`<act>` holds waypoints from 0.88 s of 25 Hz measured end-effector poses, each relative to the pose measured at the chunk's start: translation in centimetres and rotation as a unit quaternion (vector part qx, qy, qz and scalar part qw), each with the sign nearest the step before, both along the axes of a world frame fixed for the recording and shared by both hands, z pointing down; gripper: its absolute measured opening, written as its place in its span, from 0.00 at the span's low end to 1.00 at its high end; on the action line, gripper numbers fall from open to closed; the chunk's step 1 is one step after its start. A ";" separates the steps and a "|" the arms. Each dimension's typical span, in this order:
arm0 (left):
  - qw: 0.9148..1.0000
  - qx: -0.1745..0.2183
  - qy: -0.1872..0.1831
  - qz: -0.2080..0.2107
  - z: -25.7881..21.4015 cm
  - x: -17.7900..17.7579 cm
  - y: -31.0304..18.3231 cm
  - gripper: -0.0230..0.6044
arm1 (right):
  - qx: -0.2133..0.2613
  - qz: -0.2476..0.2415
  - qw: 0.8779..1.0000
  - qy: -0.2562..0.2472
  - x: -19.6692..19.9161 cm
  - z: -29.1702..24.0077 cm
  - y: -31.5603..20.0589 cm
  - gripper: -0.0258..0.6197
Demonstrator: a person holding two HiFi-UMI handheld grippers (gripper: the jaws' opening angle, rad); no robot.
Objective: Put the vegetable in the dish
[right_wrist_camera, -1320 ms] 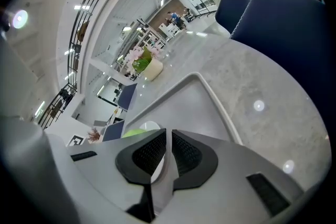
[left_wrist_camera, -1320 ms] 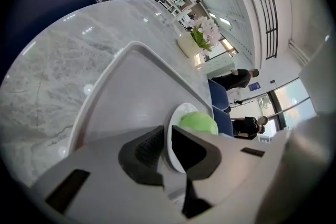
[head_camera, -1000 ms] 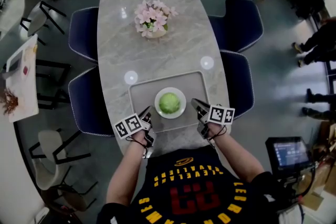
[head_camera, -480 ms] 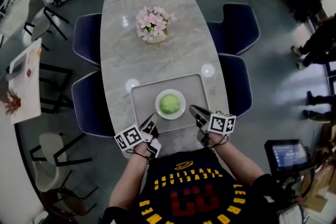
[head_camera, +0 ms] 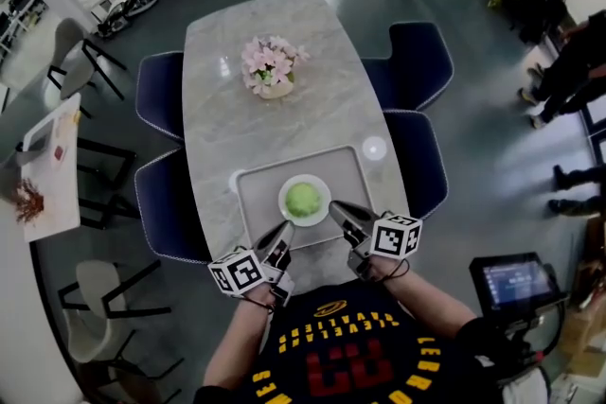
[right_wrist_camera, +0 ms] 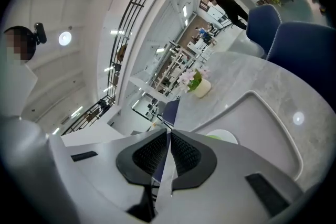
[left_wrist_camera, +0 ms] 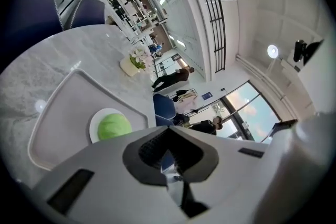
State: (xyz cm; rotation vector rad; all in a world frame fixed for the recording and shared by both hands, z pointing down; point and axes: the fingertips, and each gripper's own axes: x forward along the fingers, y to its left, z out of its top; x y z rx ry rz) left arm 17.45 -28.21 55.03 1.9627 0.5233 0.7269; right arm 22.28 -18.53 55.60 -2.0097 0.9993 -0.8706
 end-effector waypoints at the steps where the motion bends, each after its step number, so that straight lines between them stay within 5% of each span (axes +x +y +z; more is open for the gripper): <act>1: 1.000 -0.012 -0.004 -0.004 -0.5 -0.3 0.1 0.04 | 0.000 -0.003 1.000 0.011 -0.2 -0.6 -0.1 0.09; 5: 0.999 -0.042 0.007 -0.013 -2.7 -1.1 0.4 0.04 | -0.008 -0.014 0.998 0.055 -0.8 -2.8 -0.4 0.05; 15: 0.996 -0.006 0.091 0.010 -8.1 -1.0 1.8 0.04 | -0.002 -0.011 0.993 0.118 -1.4 -7.5 -0.9 0.05; 22: 0.987 0.077 0.136 0.034 -9.2 -0.8 2.6 0.04 | -0.034 -0.064 0.971 0.227 -2.6 -11.6 -2.9 0.05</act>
